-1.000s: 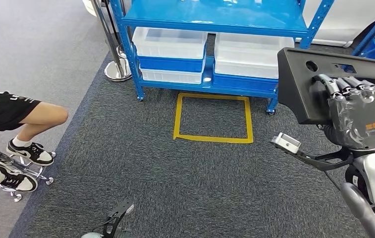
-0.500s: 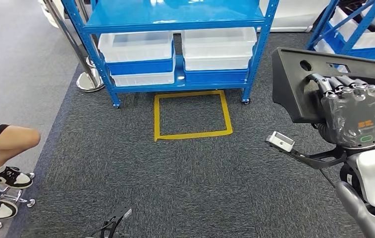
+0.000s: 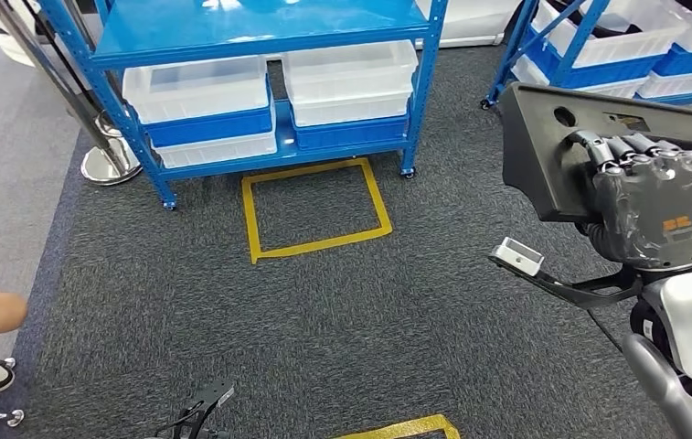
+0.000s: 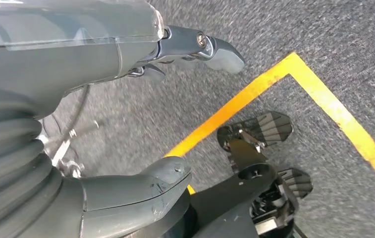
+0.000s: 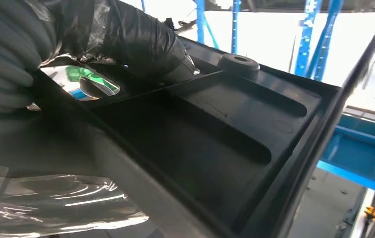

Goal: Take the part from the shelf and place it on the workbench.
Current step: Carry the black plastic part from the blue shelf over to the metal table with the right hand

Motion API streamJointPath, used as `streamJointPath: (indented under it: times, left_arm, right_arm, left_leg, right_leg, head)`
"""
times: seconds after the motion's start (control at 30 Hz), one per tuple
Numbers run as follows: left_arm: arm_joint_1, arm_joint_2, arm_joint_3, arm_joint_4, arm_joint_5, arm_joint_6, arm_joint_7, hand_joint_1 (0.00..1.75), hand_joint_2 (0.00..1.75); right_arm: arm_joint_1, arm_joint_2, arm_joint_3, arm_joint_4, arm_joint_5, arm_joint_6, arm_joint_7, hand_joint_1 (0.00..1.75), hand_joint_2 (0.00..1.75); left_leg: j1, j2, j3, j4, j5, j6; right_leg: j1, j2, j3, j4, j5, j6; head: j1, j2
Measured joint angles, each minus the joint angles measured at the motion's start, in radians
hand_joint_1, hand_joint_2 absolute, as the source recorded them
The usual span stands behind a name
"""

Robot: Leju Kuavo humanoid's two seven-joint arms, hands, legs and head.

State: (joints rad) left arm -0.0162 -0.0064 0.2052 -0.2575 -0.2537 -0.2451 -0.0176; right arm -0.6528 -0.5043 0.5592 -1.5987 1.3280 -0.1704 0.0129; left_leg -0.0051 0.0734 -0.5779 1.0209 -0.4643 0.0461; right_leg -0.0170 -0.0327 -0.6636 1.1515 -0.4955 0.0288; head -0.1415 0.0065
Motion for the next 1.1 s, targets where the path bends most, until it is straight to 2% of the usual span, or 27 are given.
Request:
streamJointPath:
  times: [0.07,0.1,0.17,0.2,0.23,0.3,0.33,0.37,0.4,0.43,0.47,0.5,0.53,0.6,0.63,0.67,0.7,0.77,0.8,0.83,0.87,0.9,0.93,0.97,1.03,1.07,1.1]
  left_arm:
    - [0.000,0.007,0.000,0.000,-0.012,-0.004,-0.002,0.00,1.75]
    - [0.001,0.010,-0.001,0.000,-0.018,-0.004,-0.004,0.00,1.75]
    - [0.004,0.016,-0.001,0.001,-0.028,-0.001,-0.009,0.00,1.75]
    - [0.004,0.018,-0.002,0.001,-0.032,0.000,-0.011,0.00,1.75]
    - [0.005,0.019,-0.003,0.001,-0.036,0.002,-0.014,0.00,1.75]
    - [0.009,0.021,-0.004,0.004,-0.043,0.007,-0.018,0.00,1.75]
    - [0.013,0.021,-0.004,0.006,-0.048,0.011,-0.022,0.00,1.75]
    - [0.017,0.022,-0.006,0.008,-0.055,0.013,-0.025,0.00,1.75]
    - [0.021,0.023,-0.007,0.010,-0.061,0.014,-0.029,0.00,1.75]
    - [0.024,0.024,-0.009,0.011,-0.067,0.015,-0.034,0.00,1.75]
    - [0.026,0.025,-0.011,0.013,-0.076,0.015,-0.038,0.00,1.75]
    - [0.026,0.027,-0.013,0.015,-0.085,0.016,-0.040,0.00,1.75]
    - [0.027,0.028,-0.017,0.018,-0.095,0.017,-0.042,0.00,1.75]
    - [0.029,0.029,-0.027,0.024,-0.110,0.020,-0.042,0.00,1.75]
    - [0.030,0.029,-0.031,0.027,-0.115,0.021,-0.041,0.00,1.75]
    - [0.030,0.029,-0.034,0.028,-0.118,0.022,-0.041,0.00,1.75]
    - [0.029,0.029,-0.035,0.029,-0.120,0.023,-0.040,0.00,1.75]
    - [0.026,0.028,-0.036,0.030,-0.122,0.026,-0.040,0.00,1.75]
    - [0.026,0.027,-0.037,0.031,-0.123,0.030,-0.039,0.00,1.75]
    - [0.027,0.027,-0.037,0.032,-0.125,0.034,-0.037,0.00,1.75]
    - [0.027,0.026,-0.038,0.033,-0.128,0.038,-0.034,0.00,1.75]
    - [0.028,0.026,-0.039,0.034,-0.132,0.041,-0.031,0.00,1.75]
    - [0.027,0.026,-0.040,0.034,-0.136,0.043,-0.029,0.00,1.75]
    - [0.026,0.025,-0.040,0.035,-0.138,0.045,-0.027,0.00,1.75]
    - [0.024,0.024,-0.042,0.035,-0.141,0.049,-0.026,0.00,1.75]
    - [0.023,0.023,-0.042,0.035,-0.142,0.050,-0.026,0.00,1.75]
    - [0.022,0.023,-0.042,0.035,-0.142,0.050,-0.025,0.00,1.75]
  right_arm:
    - [-0.009,0.006,0.009,-0.007,0.002,0.005,0.006,1.75,1.75]
    - [-0.011,0.007,0.012,-0.012,0.004,0.003,0.010,1.75,1.75]
    - [-0.008,0.005,0.015,-0.022,0.005,-0.004,0.019,1.75,1.75]
    - [-0.006,0.003,0.015,-0.026,0.004,-0.008,0.022,1.75,1.75]
    - [-0.004,0.001,0.015,-0.031,0.001,-0.012,0.024,1.75,1.75]
    - [0.005,-0.005,0.014,-0.042,-0.008,-0.022,0.026,1.75,1.75]
    - [0.013,-0.011,0.013,-0.048,-0.013,-0.027,0.026,1.75,1.75]
    - [0.023,-0.017,0.011,-0.054,-0.018,-0.031,0.024,1.75,1.75]
    - [0.033,-0.024,0.009,-0.059,-0.024,-0.033,0.023,1.75,1.75]
    - [0.043,-0.032,0.004,-0.065,-0.031,-0.034,0.020,1.75,1.75]
    - [0.052,-0.041,-0.002,-0.071,-0.040,-0.035,0.017,1.75,1.75]
    - [0.063,-0.051,-0.011,-0.078,-0.049,-0.038,0.014,1.75,1.75]
    - [0.075,-0.063,-0.023,-0.085,-0.059,-0.044,0.009,1.75,1.75]
    - [0.100,-0.084,-0.046,-0.099,-0.072,-0.055,-0.001,1.75,1.75]
    - [0.111,-0.095,-0.056,-0.105,-0.076,-0.060,-0.005,1.75,1.75]
    - [0.122,-0.106,-0.065,-0.110,-0.079,-0.063,-0.008,1.75,1.75]
    - [0.132,-0.116,-0.072,-0.114,-0.081,-0.065,-0.010,1.75,1.75]
    - [0.146,-0.131,-0.086,-0.121,-0.086,-0.069,-0.014,1.75,1.75]
    - [0.154,-0.135,-0.094,-0.123,-0.087,-0.073,-0.016,1.75,1.75]
    - [0.164,-0.138,-0.102,-0.125,-0.088,-0.077,-0.020,1.75,1.75]
    - [0.178,-0.140,-0.112,-0.128,-0.089,-0.082,-0.023,1.75,1.75]
    - [0.193,-0.142,-0.122,-0.130,-0.089,-0.085,-0.027,1.75,1.75]
    - [0.208,-0.144,-0.134,-0.132,-0.088,-0.088,-0.030,1.75,1.75]
    - [0.220,-0.145,-0.145,-0.134,-0.087,-0.091,-0.033,1.75,1.75]
    - [0.238,-0.146,-0.167,-0.141,-0.083,-0.097,-0.037,1.75,1.75]
    - [0.244,-0.146,-0.176,-0.144,-0.082,-0.100,-0.039,1.75,1.75]
    - [0.248,-0.146,-0.185,-0.147,-0.080,-0.102,-0.041,1.75,1.75]
  left_leg:
    - [-0.006,0.019,-0.002,0.007,-0.004,-0.006]
    - [-0.008,0.028,-0.001,0.008,-0.004,-0.009]
    - [-0.010,0.042,0.000,0.007,-0.007,-0.018]
    - [-0.008,0.034,-0.001,0.013,-0.015,-0.024]
    - [-0.006,0.015,-0.008,0.033,-0.033,-0.029]
    - [0.002,-0.041,-0.046,0.131,-0.096,-0.041]
    - [0.005,-0.056,-0.073,0.197,-0.130,-0.045]
    - [0.008,-0.063,-0.095,0.251,-0.150,-0.049]
    - [0.010,-0.065,-0.104,0.277,-0.152,-0.051]
    - [0.012,-0.066,-0.095,0.263,-0.133,-0.052]
    - [0.015,-0.071,-0.071,0.214,-0.100,-0.052]
    - [0.018,-0.090,-0.039,0.146,-0.065,-0.051]
    - [0.022,-0.121,-0.010,0.084,-0.041,-0.050]
    - [0.025,-0.165,0.016,0.021,-0.027,-0.048]
    - [0.023,-0.168,0.017,0.018,-0.028,-0.045]
    - [0.023,-0.154,0.017,0.013,-0.026,-0.040]
    - [0.024,-0.140,0.018,0.007,-0.021,-0.032]
    - [0.025,-0.110,0.021,-0.009,-0.010,-0.014]
    - [0.023,-0.095,0.022,-0.012,-0.008,-0.009]
    - [0.021,-0.080,0.020,-0.012,-0.007,-0.006]
    - [0.019,-0.066,0.018,-0.010,-0.007,-0.005]
    - [0.017,-0.052,0.016,-0.008,-0.008,-0.005]
    - [0.016,-0.038,0.014,-0.006,-0.009,-0.005]
    - [0.015,-0.025,0.013,-0.004,-0.010,-0.005]
    - [0.010,-0.002,0.013,0.000,-0.014,-0.009]
    - [0.008,0.008,0.014,0.001,-0.017,-0.013]
    - [0.005,0.017,0.015,0.002,-0.018,-0.017]
  right_leg:
    - [0.010,-0.031,0.052,-0.094,0.023,-0.014]
    - [0.014,-0.034,0.056,-0.106,0.022,-0.019]
    - [0.011,-0.012,0.054,-0.109,0.031,-0.027]
    - [0.008,-0.002,0.053,-0.113,0.035,-0.032]
    - [0.004,0.008,0.052,-0.117,0.040,-0.038]
    - [-0.001,0.028,0.049,-0.121,0.047,-0.045]
    - [-0.002,0.039,0.046,-0.120,0.049,-0.047]
    - [-0.002,0.052,0.044,-0.119,0.050,-0.047]
    - [-0.003,0.066,0.043,-0.118,0.051,-0.046]
    - [-0.004,0.080,0.042,-0.116,0.052,-0.045]
    - [-0.005,0.093,0.041,-0.114,0.052,-0.043]
    - [-0.007,0.106,0.040,-0.111,0.052,-0.040]
    - [-0.007,0.117,0.036,-0.108,0.053,-0.034]
    - [-0.011,0.141,0.023,-0.105,0.059,-0.018]
    - [-0.014,0.155,0.017,-0.107,0.064,-0.008]
    - [-0.016,0.166,0.013,-0.111,0.070,0.000]
    - [-0.016,0.158,0.010,-0.111,0.070,0.006]
    - [-0.012,0.103,-0.013,-0.067,0.039,0.012]
    - [-0.010,0.069,-0.037,-0.015,0.008,0.014]
    - [-0.008,0.050,-0.065,0.050,-0.026,0.016]
    - [-0.009,0.042,-0.090,0.110,-0.051,0.017]
    - [-0.009,0.039,-0.102,0.144,-0.059,0.019]
    - [-0.008,0.037,-0.093,0.141,-0.051,0.018]
    - [-0.008,0.031,-0.064,0.098,-0.028,0.017]
    - [-0.002,-0.002,0.019,-0.036,0.018,0.009]
    - [0.003,-0.016,0.046,-0.085,0.030,0.003]
    - [0.007,-0.024,0.058,-0.110,0.034,-0.003]
  head:
    - [0.000,0.000]
    - [0.000,0.000]
    - [0.000,0.000]
    - [0.000,0.000]
    - [-0.001,0.000]
    - [-0.001,0.000]
    - [-0.002,0.000]
    - [-0.002,0.000]
    - [-0.002,0.000]
    - [-0.002,0.000]
    - [-0.002,0.000]
    - [-0.002,0.000]
    - [-0.001,0.000]
    - [-0.002,0.000]
    - [-0.002,0.000]
    - [-0.002,0.000]
    - [-0.002,0.000]
    - [0.001,0.000]
    - [0.003,0.000]
    - [0.004,0.000]
    - [0.004,0.000]
    - [0.005,0.000]
    - [0.005,0.000]
    - [0.005,0.000]
    - [0.005,0.000]
    - [0.005,0.000]
    - [0.005,0.000]
